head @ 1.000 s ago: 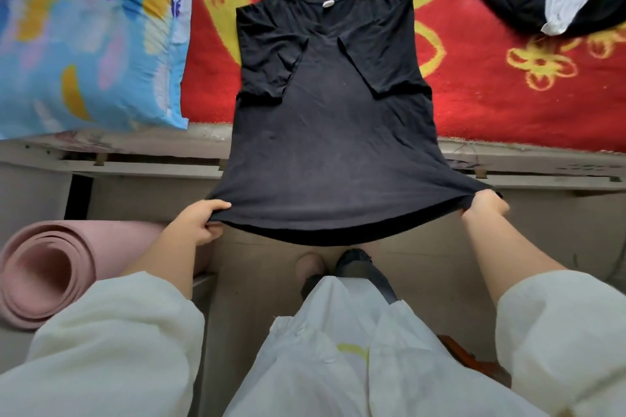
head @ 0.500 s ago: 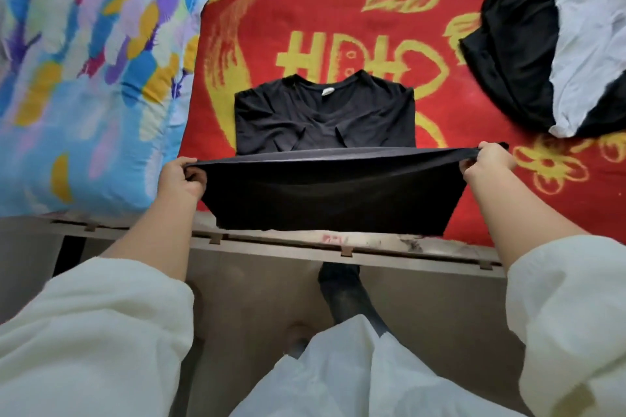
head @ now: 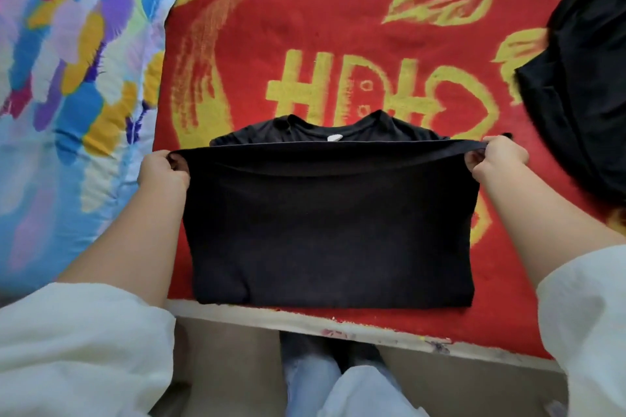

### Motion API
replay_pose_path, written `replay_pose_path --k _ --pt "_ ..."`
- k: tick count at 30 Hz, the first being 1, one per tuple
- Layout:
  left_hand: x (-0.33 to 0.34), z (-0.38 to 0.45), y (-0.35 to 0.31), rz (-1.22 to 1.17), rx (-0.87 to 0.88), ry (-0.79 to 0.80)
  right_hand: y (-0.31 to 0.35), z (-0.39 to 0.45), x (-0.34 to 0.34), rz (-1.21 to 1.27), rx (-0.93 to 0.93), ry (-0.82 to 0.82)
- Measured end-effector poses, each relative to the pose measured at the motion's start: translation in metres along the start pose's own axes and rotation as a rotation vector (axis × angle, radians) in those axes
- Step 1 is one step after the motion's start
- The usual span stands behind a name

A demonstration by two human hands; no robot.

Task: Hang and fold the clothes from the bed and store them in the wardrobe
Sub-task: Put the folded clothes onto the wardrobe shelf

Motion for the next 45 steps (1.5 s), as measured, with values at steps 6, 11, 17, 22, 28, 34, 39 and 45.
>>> replay_pose_path --k 6,11,17,22,28,34,39,45 --pt "0.045 0.036 0.032 0.354 0.056 -0.003 0.000 0.040 0.048 -0.048 -0.040 -0.015" --pt "0.080 0.054 0.059 0.266 0.006 0.276 -0.001 0.067 0.076 0.072 -0.066 0.046" --pt "0.101 0.056 0.061 1.157 0.789 0.711 0.012 0.071 0.088 -0.995 -0.836 0.162" --pt "0.106 0.067 0.080 1.716 1.081 1.051 0.010 0.090 0.105 -1.667 -1.118 0.081" --pt "0.133 0.073 0.073 1.932 1.189 0.976 0.025 0.077 0.121 -1.889 -1.060 -0.184" --pt "0.130 0.075 0.079 2.158 1.093 0.706 0.021 0.087 0.123 -1.765 -0.934 -0.423" --pt "0.131 0.061 0.081 2.109 1.126 0.600 0.015 0.087 0.124 -1.560 -1.015 -0.312" --pt "0.096 -0.015 0.125 1.757 1.372 1.084 -0.022 0.075 0.054 -1.166 -1.041 -0.077"
Point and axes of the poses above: each hand's wrist, its own z-axis towards the middle knuckle, its own x-axis out of the palm, y = z × x, the point moved 5 cm from there along z, towards the middle knuckle, and after that the axes turned 9 degrees about x, right-handed, at the moved point
